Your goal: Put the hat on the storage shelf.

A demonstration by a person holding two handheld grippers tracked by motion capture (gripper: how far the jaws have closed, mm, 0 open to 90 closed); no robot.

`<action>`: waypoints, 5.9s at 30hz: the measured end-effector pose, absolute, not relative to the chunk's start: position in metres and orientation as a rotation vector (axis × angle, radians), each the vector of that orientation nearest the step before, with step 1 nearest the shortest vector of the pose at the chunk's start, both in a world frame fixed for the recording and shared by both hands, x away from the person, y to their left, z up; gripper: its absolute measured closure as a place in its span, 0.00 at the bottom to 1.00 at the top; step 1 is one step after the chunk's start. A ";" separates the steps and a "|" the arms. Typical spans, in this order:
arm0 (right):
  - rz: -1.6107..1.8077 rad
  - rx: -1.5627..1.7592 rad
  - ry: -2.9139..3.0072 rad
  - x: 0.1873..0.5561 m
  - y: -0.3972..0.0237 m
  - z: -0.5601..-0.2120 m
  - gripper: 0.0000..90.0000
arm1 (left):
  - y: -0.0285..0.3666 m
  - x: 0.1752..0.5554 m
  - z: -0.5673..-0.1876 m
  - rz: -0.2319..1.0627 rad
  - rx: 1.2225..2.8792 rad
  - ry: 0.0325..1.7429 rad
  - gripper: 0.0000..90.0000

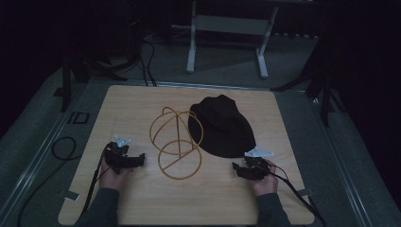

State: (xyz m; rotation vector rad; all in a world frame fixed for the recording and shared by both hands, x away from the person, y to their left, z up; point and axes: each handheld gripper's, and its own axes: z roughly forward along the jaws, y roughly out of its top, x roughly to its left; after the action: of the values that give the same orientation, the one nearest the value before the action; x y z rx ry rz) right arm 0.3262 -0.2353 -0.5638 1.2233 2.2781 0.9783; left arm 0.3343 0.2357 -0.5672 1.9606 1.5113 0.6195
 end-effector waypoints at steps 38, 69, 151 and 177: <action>0.764 1.110 2.539 0.339 -0.235 -0.525 0.48 | 0.239 0.334 -0.567 0.615 1.964 1.497 0.02; 0.688 1.055 2.615 0.375 -0.234 -0.468 0.49 | 0.239 0.333 -0.567 0.614 1.964 1.501 0.02; 0.443 1.206 2.778 0.493 -0.194 -0.449 0.57 | 0.239 0.333 -0.567 0.613 1.965 1.500 0.02; 0.386 1.106 2.795 0.490 -0.182 -0.442 0.96 | 0.239 0.333 -0.567 0.613 1.965 1.500 0.02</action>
State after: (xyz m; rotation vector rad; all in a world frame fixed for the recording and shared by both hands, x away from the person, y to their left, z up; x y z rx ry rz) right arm 0.4899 -0.1824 -0.4418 1.1063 2.7948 0.3859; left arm 0.3328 0.2390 -0.5672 1.9654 1.5003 0.6133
